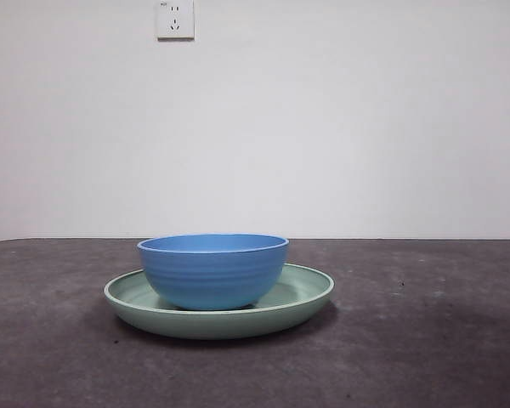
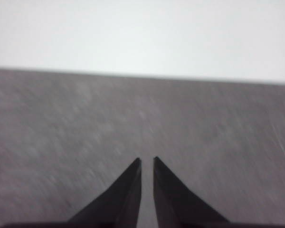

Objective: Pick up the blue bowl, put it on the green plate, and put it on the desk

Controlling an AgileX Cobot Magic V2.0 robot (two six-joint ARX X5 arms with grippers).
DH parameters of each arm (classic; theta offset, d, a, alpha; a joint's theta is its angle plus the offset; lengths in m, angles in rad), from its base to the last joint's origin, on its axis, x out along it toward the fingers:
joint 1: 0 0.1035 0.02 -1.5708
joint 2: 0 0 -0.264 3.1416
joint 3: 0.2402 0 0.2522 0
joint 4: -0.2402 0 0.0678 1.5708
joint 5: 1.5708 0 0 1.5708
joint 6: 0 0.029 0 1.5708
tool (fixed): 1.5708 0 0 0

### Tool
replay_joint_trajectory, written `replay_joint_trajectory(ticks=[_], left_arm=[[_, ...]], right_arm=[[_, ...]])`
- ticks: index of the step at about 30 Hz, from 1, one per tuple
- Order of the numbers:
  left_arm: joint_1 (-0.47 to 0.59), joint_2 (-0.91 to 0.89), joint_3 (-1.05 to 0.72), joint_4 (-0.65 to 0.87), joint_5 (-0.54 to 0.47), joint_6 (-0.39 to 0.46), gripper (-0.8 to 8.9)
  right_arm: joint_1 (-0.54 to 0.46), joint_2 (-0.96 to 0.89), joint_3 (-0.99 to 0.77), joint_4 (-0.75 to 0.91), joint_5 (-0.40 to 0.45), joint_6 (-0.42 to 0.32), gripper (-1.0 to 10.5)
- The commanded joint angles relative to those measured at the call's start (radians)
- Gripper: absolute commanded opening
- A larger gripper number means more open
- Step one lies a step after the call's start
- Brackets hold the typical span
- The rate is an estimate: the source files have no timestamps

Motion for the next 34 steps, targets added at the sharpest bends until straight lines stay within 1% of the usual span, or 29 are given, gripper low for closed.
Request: replay_joint_trajectory(ticks=[1, 3, 7, 11, 34], left_arm=[[0.002, 0.0, -0.021, -0.006, -0.002, 0.012, 0.6], [0.002, 0.0, -0.021, -0.006, -0.002, 0.012, 0.6], [0.002, 0.0, -0.021, -0.006, -0.002, 0.012, 0.6], [0.002, 0.0, -0.02, -0.006, -0.002, 0.012, 0.59], [0.002, 0.0, -0.02, -0.006, -0.002, 0.012, 0.6]], right_arm=[[-0.007, -0.01, -0.016, -0.034, 0.048, -0.003, 0.4], [-0.008, -0.018, -0.03, -0.043, 0.074, -0.003, 0.4], [-0.008, -0.042, -0.07, -0.035, 0.067, 0.0, 0.4], [-0.009, -0.042, -0.071, -0.009, 0.066, 0.0, 0.4], [-0.009, -0.042, -0.071, -0.009, 0.065, 0.0, 0.4]])
